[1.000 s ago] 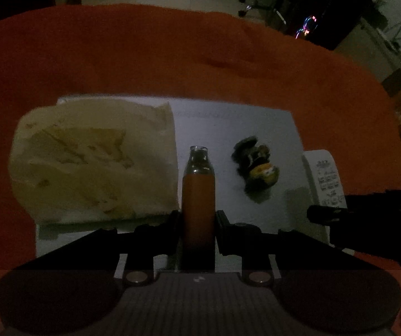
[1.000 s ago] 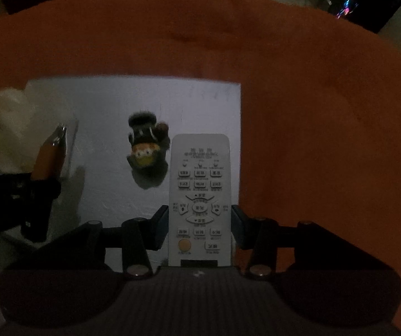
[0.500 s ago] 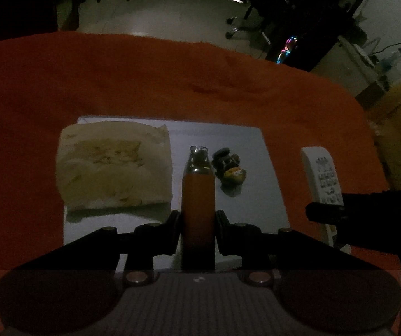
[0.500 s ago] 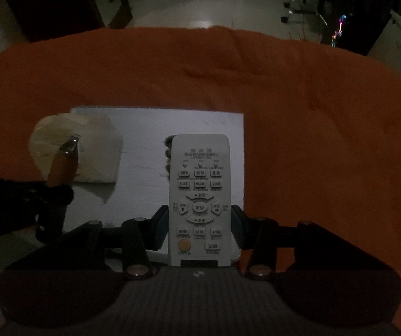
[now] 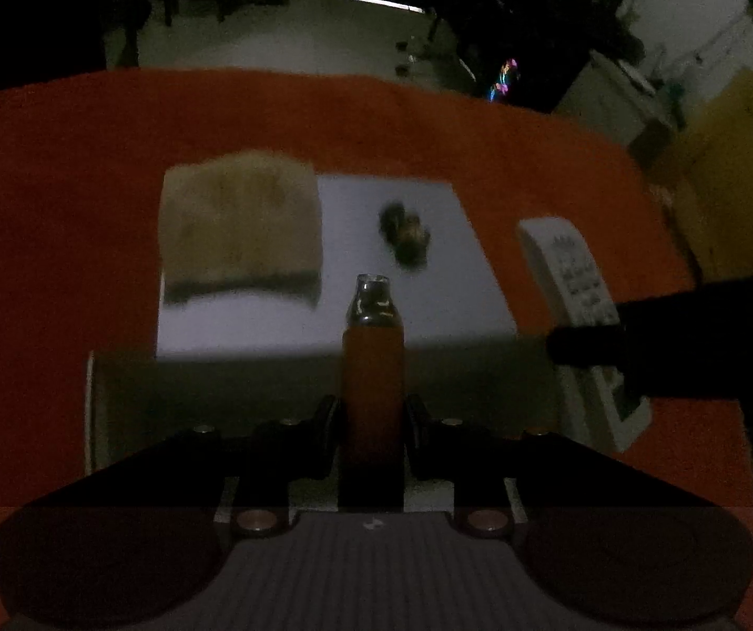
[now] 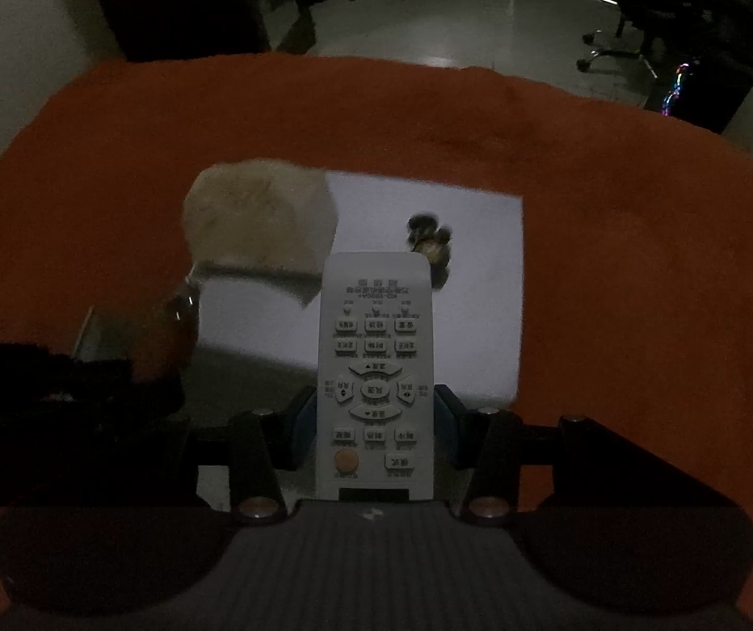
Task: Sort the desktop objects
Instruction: 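Carry the bottle and remote into the white box and open both tools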
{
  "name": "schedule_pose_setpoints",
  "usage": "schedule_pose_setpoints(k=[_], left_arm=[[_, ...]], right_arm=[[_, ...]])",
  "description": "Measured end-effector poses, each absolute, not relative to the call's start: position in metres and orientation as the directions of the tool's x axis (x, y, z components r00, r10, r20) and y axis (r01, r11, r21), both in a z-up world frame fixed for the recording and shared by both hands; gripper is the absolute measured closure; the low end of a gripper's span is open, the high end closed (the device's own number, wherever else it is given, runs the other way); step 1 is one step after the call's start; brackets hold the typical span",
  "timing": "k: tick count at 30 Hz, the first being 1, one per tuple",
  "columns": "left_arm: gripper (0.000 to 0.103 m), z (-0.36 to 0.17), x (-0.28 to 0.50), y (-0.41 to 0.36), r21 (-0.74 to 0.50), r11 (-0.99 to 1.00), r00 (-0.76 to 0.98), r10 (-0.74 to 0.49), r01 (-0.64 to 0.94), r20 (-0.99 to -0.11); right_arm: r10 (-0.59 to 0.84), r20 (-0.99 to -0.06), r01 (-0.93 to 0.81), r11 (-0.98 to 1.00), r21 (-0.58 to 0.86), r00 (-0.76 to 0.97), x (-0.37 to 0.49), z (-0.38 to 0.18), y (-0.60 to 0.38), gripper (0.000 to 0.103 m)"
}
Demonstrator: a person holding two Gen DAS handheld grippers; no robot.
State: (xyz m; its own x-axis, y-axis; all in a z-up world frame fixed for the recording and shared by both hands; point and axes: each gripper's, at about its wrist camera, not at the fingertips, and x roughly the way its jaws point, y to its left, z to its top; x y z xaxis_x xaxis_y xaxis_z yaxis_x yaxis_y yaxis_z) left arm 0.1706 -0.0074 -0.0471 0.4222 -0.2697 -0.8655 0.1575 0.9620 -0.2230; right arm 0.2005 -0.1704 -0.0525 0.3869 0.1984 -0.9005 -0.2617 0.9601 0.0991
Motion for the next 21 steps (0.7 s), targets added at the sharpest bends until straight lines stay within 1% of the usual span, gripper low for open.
schedule_pose_setpoints(k=[6,11,14,18,21], left_arm=[[0.081,-0.070,0.140,0.008,-0.216,0.968,0.373,-0.250,0.131,-0.894],[0.081,-0.099,0.128,0.020,-0.211,0.972,0.324,-0.232,0.100,-0.917],[0.081,-0.114,0.126,0.028,-0.212,0.974,0.312,-0.228,0.084,-0.922],[0.081,-0.126,0.126,0.035,-0.176,0.982,0.327,-0.186,0.061,-0.926],[0.081,-0.136,0.127,0.039,-0.153,0.987,0.321,-0.161,0.048,-0.933]], right_arm=[[0.170,-0.935,-0.279,0.957,0.082,0.310,0.168,-0.085,-0.153,0.054],[0.163,-0.958,-0.308,0.948,0.085,0.238,0.149,-0.116,-0.132,0.054],[0.134,-0.966,-0.304,0.951,0.063,0.220,0.141,-0.135,-0.123,0.054],[0.105,-0.976,-0.296,0.954,0.045,0.191,0.133,-0.162,-0.112,0.054],[0.133,-0.977,-0.293,0.953,0.079,0.168,0.132,-0.178,-0.108,0.054]])
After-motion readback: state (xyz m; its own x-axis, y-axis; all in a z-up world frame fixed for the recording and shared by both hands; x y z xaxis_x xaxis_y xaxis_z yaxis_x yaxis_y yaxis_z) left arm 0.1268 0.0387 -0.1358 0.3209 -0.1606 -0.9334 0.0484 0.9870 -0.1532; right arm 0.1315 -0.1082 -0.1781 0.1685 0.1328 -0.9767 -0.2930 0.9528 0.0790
